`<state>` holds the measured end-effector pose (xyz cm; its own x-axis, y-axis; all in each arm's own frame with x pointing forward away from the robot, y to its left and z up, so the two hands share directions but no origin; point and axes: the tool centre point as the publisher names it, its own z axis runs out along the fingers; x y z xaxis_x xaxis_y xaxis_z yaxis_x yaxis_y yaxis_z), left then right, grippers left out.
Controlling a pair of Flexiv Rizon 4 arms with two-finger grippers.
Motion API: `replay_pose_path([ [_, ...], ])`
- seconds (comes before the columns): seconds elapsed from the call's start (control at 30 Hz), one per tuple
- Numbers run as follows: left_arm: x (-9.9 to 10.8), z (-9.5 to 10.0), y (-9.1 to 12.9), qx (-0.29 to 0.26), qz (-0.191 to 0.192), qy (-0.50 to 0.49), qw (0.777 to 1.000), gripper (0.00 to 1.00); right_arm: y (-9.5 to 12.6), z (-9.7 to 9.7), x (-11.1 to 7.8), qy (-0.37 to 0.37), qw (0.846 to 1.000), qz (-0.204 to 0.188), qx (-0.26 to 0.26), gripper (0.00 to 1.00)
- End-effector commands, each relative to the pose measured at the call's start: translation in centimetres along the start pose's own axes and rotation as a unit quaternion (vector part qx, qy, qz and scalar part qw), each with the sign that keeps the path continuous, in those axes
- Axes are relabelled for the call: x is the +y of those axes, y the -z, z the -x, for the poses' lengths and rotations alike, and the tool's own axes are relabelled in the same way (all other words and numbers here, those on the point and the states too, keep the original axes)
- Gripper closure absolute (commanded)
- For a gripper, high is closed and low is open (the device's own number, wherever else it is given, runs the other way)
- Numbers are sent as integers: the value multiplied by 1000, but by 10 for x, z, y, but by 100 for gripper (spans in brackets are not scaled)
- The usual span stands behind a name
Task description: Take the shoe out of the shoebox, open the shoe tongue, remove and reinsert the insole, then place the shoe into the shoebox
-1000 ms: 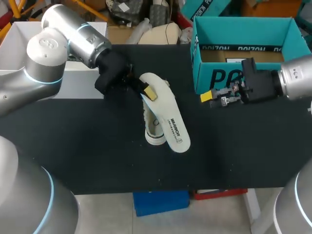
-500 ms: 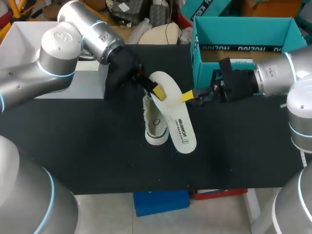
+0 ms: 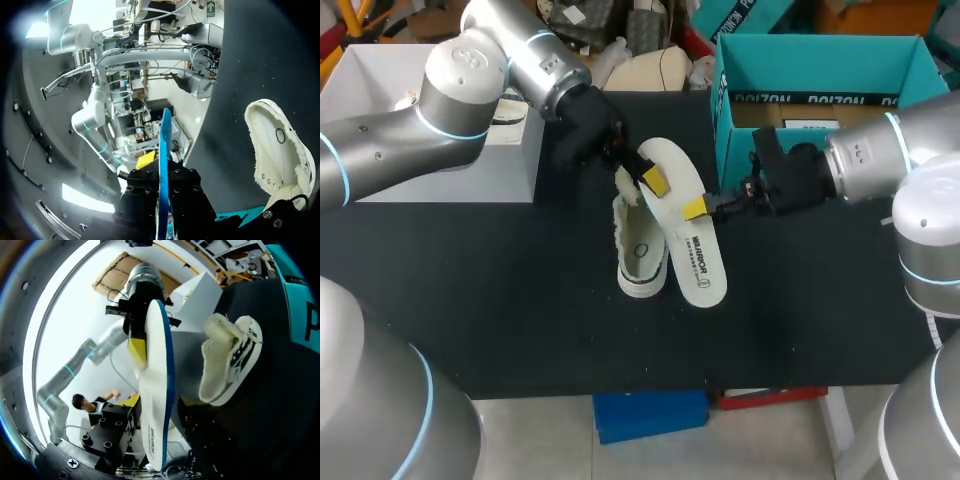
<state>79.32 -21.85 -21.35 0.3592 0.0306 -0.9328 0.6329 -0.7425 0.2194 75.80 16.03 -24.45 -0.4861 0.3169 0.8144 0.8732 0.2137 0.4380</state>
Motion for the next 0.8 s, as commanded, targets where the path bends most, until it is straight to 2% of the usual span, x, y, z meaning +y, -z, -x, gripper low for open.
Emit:
replay_pose_path([
  [0.03, 2, -4, -2, -4, -3, 1, 1000, 74, 0, -2, 1, 2, 1000, 2, -4, 100],
  [0.1, 1, -5, -2, -2, -1, 0, 1000, 100, 1, -2, 2, 4, 1000, 3, -6, 100],
  [0.17, 0, -5, -2, 1, 3, 0, 1000, 100, 1, -1, 2, 4, 1000, 2, -7, 100],
  [0.23, -1, -6, -2, 4, 5, 1, 1000, 55, 2, -1, 2, 4, 1000, 2, -7, 100],
  [0.27, -2, -6, -2, 5, 11, -1, 1000, 59, 2, -1, 2, 4, 1000, 1, -11, 100],
  [0.3, -2, -6, -2, 7, 14, -2, 1000, 71, 2, 0, 2, 3, 1000, 1, -11, 100],
  [0.33, -3, -6, -2, 8, 17, -1, 1000, 73, 3, 0, 2, 3, 1000, 2, -12, 100],
  [0.37, -4, -7, -2, 9, 23, -2, 1000, 63, 3, 0, 2, 2, 1000, 2, -13, 100],
  [0.4, -4, -7, -1, 8, 26, -3, 1000, 62, 3, 0, 2, 2, 1000, 3, -13, 100],
  [0.43, -5, -7, -1, 8, 28, 0, 1000, 67, 3, 0, 2, 2, 1000, 3, -14, 100],
  [0.47, -5, -8, -1, 8, 31, 1, 999, 81, 3, 0, 2, 1, 1000, 3, -14, 100],
  [0.5, -5, -9, -1, 8, 32, 1, 999, 80, 3, -1, 2, 1, 1000, 4, -15, 100],
  [0.53, -6, -9, -1, 9, 36, -2, 999, 57, 3, -1, 2, 1, 1000, 4, -15, 100],
  [0.57, -7, -9, -2, 11, 41, -5, 999, 9, 3, -1, 2, 0, 1000, 4, -16, 100],
  [0.6, -8, -9, -2, 9, 49, -10, 999, 0, 3, -1, 2, -2, 1000, 6, -18, 100],
  [0.8, -19, -5, 1, 12, 118, -50, 992, 0, 9, 0, 1, -14, 999, 19, -29, 100],
])
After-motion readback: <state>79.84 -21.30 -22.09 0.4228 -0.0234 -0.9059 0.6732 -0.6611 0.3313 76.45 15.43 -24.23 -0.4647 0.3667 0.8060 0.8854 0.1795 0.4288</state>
